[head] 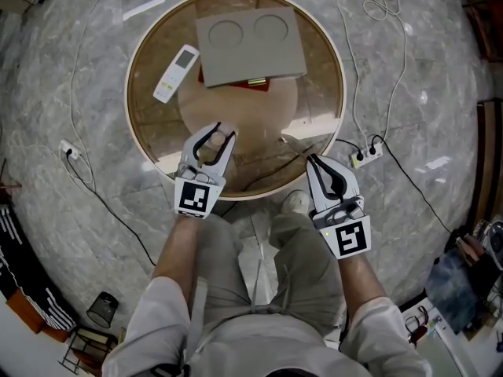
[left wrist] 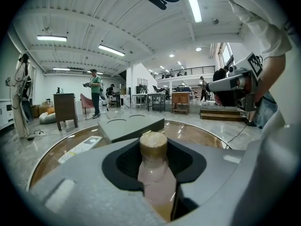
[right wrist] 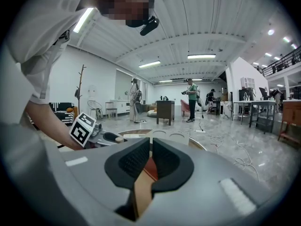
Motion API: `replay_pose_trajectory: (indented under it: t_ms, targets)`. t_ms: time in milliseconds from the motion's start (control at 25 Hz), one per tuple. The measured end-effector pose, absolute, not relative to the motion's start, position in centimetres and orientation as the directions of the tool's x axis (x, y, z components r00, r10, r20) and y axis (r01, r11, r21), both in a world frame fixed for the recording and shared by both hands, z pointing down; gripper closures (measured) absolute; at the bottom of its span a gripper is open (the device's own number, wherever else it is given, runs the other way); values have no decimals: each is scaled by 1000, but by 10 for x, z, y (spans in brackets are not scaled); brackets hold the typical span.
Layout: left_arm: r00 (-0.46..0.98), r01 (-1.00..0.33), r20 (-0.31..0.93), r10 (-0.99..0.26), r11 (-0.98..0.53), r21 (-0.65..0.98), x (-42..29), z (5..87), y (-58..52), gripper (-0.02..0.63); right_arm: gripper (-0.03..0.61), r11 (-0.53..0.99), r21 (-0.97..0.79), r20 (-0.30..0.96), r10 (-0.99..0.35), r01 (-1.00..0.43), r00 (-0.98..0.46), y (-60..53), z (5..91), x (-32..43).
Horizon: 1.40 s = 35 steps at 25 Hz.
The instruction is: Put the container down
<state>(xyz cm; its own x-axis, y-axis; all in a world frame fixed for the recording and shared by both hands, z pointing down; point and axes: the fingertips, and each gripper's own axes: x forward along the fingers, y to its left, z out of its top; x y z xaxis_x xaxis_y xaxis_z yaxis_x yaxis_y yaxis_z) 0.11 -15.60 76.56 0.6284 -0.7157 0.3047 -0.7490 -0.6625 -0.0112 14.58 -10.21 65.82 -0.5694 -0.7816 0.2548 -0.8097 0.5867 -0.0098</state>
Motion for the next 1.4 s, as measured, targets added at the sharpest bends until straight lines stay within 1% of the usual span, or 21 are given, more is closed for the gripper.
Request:
replay_pose_trajectory:
  t_ms: [80, 120, 160, 480, 880, 1120, 1400]
  targets:
    - [639, -747, 282, -716, -665, 3, 3, 760, -157, 466, 555, 584, -13, 250, -784, -811, -568, -102, 657, 145]
    - [644, -744, 276, -713, -668, 12, 4, 759, -156, 405, 555, 584, -14, 247, -784, -812, -569, -101, 657, 145]
    - [648, -741, 277, -709, -671, 15, 4, 758, -155, 368, 555, 585, -15, 246, -784, -811, -570, -100, 656, 144]
    - [639, -740, 301, -708, -673, -11, -2, 767, -151, 373, 555, 588, -9, 242, -784, -809, -572, -101, 657, 142]
    - [640, -734, 318, -699, -679, -14, -10, 753, -147, 382, 557, 586, -5, 250, -784, -811, -568, -101, 639, 138]
    - [642, -731, 332, -691, -682, -5, -21, 722, -133, 391, 557, 577, -14, 249, -789, -817, -562, -93, 607, 128]
    - [643, -724, 343, -685, -689, -21, -46, 659, -119, 405, 555, 567, -11, 243, -797, -824, -552, -82, 552, 111]
